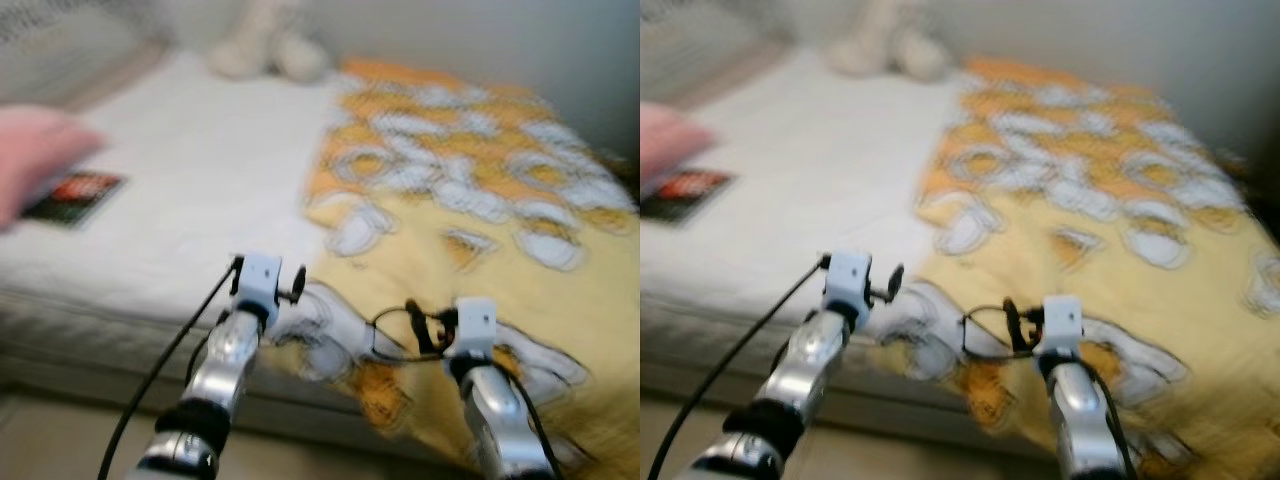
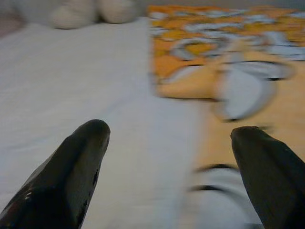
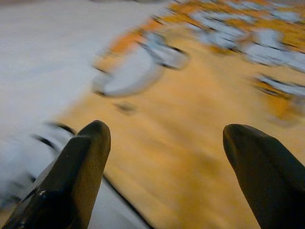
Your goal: Clean up the room
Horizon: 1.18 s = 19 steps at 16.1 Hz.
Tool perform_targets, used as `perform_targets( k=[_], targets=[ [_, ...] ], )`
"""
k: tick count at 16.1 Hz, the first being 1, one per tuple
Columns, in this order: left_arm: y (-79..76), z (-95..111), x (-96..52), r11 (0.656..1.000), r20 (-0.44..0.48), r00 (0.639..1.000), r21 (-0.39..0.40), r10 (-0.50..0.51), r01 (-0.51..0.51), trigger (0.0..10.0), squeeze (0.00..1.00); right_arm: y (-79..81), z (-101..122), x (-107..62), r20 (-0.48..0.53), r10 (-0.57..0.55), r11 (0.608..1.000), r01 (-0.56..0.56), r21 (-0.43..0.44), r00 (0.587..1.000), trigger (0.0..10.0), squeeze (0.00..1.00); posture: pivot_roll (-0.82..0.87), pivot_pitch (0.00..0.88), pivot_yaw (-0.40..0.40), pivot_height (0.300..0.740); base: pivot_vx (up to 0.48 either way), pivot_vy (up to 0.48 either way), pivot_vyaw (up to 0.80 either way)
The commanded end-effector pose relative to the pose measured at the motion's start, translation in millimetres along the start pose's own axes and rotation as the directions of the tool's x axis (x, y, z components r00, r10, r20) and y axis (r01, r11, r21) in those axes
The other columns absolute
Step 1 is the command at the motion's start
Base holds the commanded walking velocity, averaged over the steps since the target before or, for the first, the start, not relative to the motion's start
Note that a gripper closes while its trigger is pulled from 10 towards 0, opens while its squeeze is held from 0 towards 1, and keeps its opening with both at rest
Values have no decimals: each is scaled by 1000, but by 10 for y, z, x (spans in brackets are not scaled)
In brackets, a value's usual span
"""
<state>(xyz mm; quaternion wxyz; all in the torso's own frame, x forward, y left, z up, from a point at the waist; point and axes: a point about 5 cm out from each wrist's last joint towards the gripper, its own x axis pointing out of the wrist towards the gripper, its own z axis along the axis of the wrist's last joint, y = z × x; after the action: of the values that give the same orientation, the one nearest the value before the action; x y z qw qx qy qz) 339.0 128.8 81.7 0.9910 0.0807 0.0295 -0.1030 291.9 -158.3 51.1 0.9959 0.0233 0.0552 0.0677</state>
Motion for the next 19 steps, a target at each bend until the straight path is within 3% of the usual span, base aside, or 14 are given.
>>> perform_targets(
  k=[1, 3, 4, 5, 7, 8, 11, 14, 16, 19],
  targets=[
    [9, -4, 22, 1000, -13, 1000, -2, -8, 8, 10000, 0, 1, -40, -43, -16, 3, 1000, -3, 6, 1000, 10000, 0, 86, 0, -28, 731, 0, 480, -656],
    [-1, -3, 41, 1000, -23, 999, -15, -24, 24, 10000, 0, -20, -51, -61, -19, -6, 1000, 6, 10, 1000, 10000, 0, 82, 0, -26, 731, 0, 480, -656],
    [-56, -16, 73, 997, -50, 998, 65, -49, 52, 10000, 0, -36, -71, -82, -27, -14, 1000, 14, 17, 1000, 10000, 0, 81, 0, -28, 731, 0, 0, -656],
    [-74, -13, 88, 998, -49, 997, 17, -63, 64, 10000, 0, -41, -91, -117, -34, -17, 1000, 17, 20, 999, 10000, 0, 73, 0, -32, 731, 0, 0, -656],
    [-55, -34, 120, 998, -88, 994, 32, -57, 60, 10000, 0, -55, -130, -186, -50, -28, 999, 29, 21, 998, 10000, 0, 51, 23, -42, 731, 0, 0, -656],
    [-18, -36, 152, 997, -118, 992, 58, -47, 54, 10000, 0, -64, -168, -262, -67, -29, 1000, 29, 3, 997, 10000, 0, 38, 44, -47, 731, 0, 0, -656],
    [-40, -72, 167, 997, -152, 986, 27, -68, 73, 10000, 0, -134, -234, -464, -103, -46, 999, 44, -28, 994, 10000, 0, -18, 108, -67, 731, 0, 0, -215],
    [4, -28, 174, 998, -111, 992, 7, -61, 63, 10000, 0, -84, -217, -575, -105, -40, 998, 36, -44, 994, 10000, 0, -55, 132, -51, 731, 0, 0, -483],
    [68, -94, 137, 999, -133, 990, 27, -36, 40, 10000, 0, -53, -216, -694, -106, -49, 998, 45, -39, 993, 10000, 0, -76, 177, -62, 731, 0, 0, -353],
    [150, -90, 140, 999, -131, 991, 41, 30, -24, 10000, 0, 67, -196, -1025, -141, 7, 997, -18, -76, 990, 10000, 0, -147, 249, -106, 731, 0, 0, 0]
  ],
)
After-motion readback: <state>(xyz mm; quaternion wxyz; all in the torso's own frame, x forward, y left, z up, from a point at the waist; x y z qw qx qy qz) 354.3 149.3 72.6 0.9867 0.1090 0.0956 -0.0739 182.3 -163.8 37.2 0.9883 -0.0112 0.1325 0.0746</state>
